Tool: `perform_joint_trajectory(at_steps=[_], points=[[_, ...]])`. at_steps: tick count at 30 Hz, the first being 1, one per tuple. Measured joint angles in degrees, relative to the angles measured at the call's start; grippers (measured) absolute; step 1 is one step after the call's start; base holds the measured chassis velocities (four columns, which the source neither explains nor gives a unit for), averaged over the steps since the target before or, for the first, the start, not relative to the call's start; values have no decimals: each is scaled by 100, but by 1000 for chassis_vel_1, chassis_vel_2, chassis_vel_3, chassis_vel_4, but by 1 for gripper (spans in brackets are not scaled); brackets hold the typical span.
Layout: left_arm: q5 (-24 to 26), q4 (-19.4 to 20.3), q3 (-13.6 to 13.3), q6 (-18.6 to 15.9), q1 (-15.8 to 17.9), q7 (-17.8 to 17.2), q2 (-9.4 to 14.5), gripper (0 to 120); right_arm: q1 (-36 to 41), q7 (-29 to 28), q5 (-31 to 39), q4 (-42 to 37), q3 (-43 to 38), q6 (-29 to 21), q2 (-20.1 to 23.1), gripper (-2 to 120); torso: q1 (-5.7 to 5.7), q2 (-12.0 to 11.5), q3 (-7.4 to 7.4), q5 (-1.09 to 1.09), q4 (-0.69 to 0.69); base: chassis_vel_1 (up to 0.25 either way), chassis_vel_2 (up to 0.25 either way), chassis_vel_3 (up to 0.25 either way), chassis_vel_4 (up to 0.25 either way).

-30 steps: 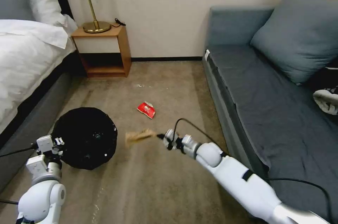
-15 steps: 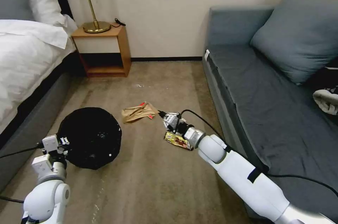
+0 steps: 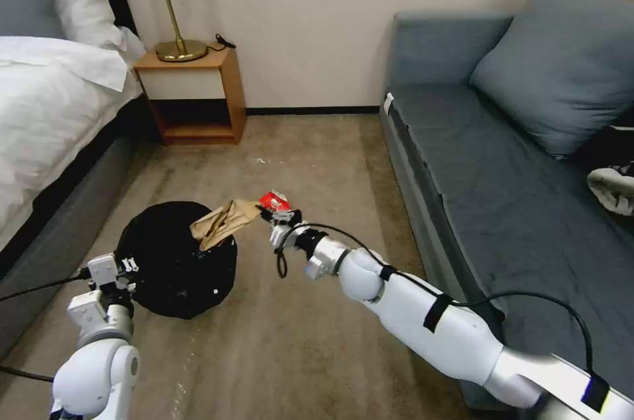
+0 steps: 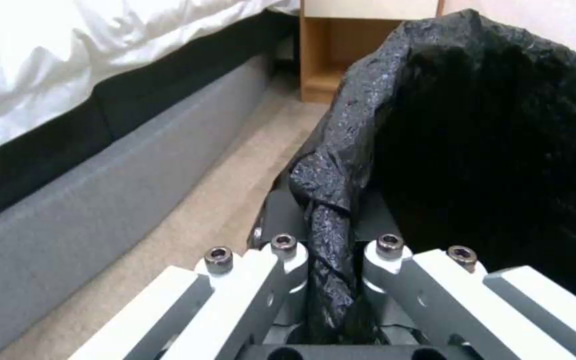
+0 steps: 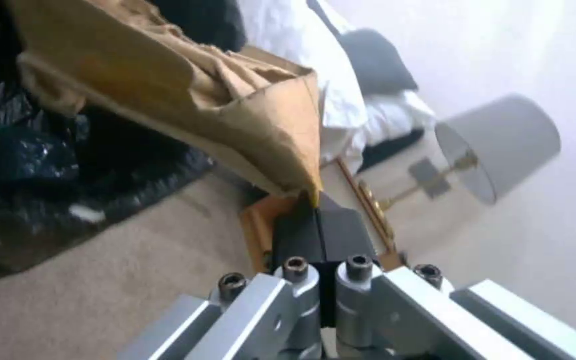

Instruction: Pick up the trash bin, then pick up the garbage on the floor and place it into the trash bin.

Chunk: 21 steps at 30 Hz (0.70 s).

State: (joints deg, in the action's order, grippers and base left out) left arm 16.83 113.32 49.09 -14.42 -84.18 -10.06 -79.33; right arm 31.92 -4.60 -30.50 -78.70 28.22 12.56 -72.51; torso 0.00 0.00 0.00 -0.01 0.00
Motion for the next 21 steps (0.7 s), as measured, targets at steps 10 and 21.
perform_joint_trajectory(at_steps=[10,21], points=[[175,55,-27,-108,2,27,-43,6,-75,-123,-600,186,100,227,-305,0,0,0,0,0,0,0,0,0,0],[549,248,-28,-321,-25,83,-40,6,-89,-180,-602,317,166,371,-543,0,0,0,0,1,-1,0,0,0,0]])
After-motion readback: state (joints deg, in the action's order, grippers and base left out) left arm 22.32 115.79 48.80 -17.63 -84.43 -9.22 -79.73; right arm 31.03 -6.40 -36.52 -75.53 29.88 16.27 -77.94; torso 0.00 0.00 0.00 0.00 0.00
